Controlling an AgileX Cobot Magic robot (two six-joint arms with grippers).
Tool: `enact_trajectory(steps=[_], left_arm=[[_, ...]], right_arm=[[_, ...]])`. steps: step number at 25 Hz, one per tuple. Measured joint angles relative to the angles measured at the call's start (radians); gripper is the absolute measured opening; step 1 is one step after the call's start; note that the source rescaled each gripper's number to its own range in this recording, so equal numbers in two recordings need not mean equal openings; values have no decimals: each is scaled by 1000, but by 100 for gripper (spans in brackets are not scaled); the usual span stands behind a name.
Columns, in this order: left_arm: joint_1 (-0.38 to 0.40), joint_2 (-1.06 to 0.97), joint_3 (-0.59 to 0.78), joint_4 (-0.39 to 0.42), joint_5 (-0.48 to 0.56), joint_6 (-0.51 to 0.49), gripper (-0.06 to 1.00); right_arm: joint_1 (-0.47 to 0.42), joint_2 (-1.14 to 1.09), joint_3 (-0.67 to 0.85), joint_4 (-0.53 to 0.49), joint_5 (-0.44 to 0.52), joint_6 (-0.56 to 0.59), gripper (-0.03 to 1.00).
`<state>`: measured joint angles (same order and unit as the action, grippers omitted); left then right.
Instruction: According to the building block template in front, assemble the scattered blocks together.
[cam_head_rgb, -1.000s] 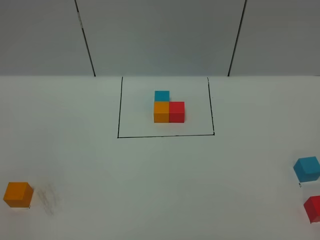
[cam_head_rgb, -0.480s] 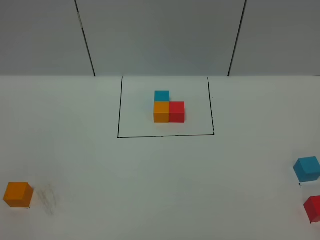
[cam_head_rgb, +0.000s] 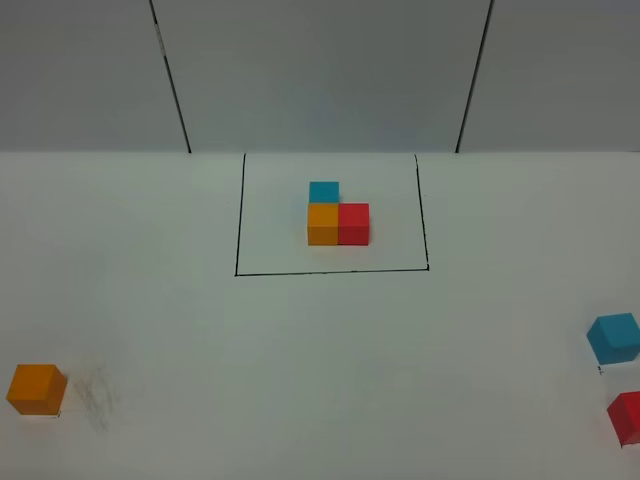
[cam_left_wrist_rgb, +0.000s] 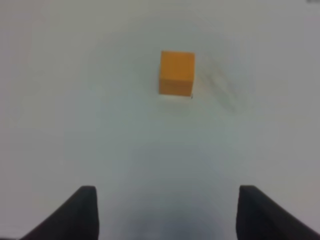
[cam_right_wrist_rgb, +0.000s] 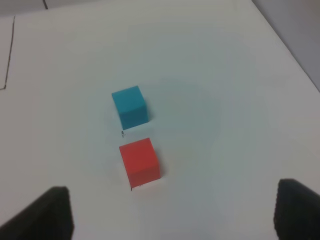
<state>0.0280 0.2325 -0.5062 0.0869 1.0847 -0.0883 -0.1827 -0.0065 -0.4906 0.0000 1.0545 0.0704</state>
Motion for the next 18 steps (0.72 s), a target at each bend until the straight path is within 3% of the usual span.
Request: enact_trajectory(steps=[4, 6, 10, 18], left_arm=[[0, 173, -8, 22, -12, -8, 30], [0, 246, -18, 21, -89, -25, 30], [0, 381, -21, 16, -339, -75, 30], [0, 713, -37, 3, -515, -97, 30]], right_arm=[[0, 0, 0, 0, 0, 0, 66], [0, 0, 0, 0, 0, 0, 66], [0, 0, 0, 0, 0, 0, 66], [0, 0, 0, 0, 0, 0, 66]])
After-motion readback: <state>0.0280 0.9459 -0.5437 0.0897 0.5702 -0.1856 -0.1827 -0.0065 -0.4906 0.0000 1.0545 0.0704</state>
